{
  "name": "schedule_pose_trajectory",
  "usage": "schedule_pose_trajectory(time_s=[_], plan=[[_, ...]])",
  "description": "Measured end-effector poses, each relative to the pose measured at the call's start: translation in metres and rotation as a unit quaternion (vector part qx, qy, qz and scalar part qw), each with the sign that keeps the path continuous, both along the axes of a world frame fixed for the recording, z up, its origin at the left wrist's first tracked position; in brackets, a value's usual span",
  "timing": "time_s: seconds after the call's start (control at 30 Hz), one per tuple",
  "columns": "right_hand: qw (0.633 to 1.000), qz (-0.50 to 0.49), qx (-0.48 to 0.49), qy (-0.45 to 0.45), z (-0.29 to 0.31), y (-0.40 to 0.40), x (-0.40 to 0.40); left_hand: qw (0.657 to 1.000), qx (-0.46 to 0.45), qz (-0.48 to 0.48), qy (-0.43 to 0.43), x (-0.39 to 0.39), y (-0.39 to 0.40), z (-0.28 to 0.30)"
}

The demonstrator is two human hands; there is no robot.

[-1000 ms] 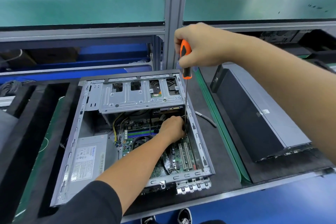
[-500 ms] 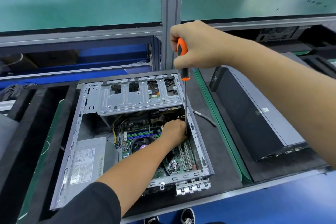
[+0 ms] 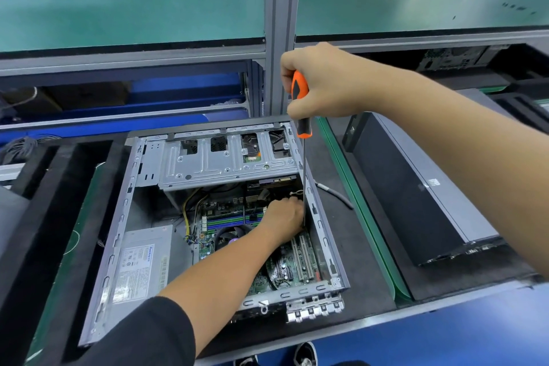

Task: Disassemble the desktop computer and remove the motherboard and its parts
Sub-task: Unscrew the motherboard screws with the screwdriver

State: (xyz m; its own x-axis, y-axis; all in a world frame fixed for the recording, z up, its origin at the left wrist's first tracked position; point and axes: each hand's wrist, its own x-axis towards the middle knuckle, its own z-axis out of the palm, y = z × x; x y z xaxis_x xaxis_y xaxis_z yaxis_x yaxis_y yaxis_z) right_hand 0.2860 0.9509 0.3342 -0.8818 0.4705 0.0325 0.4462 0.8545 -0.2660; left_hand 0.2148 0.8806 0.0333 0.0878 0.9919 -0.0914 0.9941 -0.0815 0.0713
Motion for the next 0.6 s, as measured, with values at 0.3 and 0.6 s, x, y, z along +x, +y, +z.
schedule_pose_trajectory(time_s=[0.3, 0.6], plan=[[1.000, 0.005, -0.002, -0.012, -0.0030, -0.0001, 0.0002, 0.999, -0.008, -0.031, 0.013, -0.0052, 0.0000, 0.0026], [1.000, 0.012, 0.005, -0.021, -0.0051, 0.0000, 0.0009, 0.998, -0.019, -0.039, 0.043, -0.0040, 0.0009, 0.0058]])
